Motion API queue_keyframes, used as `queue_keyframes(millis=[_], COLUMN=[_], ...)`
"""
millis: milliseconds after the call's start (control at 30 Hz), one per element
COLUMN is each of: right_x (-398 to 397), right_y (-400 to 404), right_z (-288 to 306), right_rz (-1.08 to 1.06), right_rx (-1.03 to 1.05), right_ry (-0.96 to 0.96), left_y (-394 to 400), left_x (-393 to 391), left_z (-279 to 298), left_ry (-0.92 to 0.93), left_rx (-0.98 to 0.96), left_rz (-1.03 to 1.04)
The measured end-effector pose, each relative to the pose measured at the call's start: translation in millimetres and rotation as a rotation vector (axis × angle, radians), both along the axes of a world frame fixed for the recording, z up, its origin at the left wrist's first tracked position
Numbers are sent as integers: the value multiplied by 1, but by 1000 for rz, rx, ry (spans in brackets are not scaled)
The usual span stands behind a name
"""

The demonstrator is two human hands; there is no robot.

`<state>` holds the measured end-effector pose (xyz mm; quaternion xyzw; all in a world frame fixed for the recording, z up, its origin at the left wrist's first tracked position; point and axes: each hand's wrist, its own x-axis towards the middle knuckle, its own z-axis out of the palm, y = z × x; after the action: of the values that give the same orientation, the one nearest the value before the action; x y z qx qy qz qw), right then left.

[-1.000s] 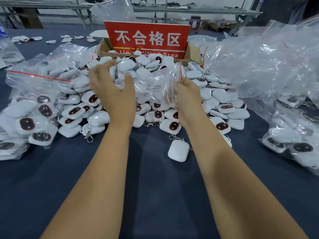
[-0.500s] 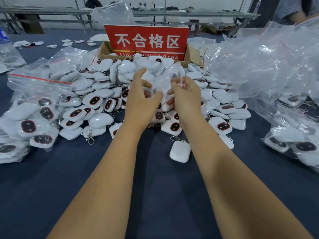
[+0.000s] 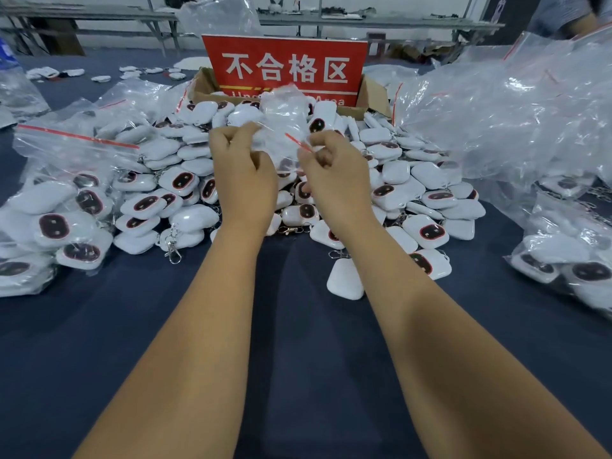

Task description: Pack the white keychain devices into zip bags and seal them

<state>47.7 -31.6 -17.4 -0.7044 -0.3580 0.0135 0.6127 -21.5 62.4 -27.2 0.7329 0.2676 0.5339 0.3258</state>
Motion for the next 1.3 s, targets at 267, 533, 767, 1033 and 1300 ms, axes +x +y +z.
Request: queue_keyframes(millis=[267,533,767,1033,1300], right_x=[-4,1,6,7,5], right_y=[6,5,3,4,5], right_z=[-11,-11,-8,-2,0], right_rz=[99,61,-1,-7,120], right_rx=[-662,-719,-574,-137,76], right_ry=[-630,-716,-650,-79,409], left_y=[6,8,9,15,-1], left_x=[-10,4,3,0,9], left_z=[13,-7,-2,-6,-2], left_ry=[-220,377,292,324,264], left_rx=[220,265,257,-33,35], left_rz=[287,127,282,282,-98])
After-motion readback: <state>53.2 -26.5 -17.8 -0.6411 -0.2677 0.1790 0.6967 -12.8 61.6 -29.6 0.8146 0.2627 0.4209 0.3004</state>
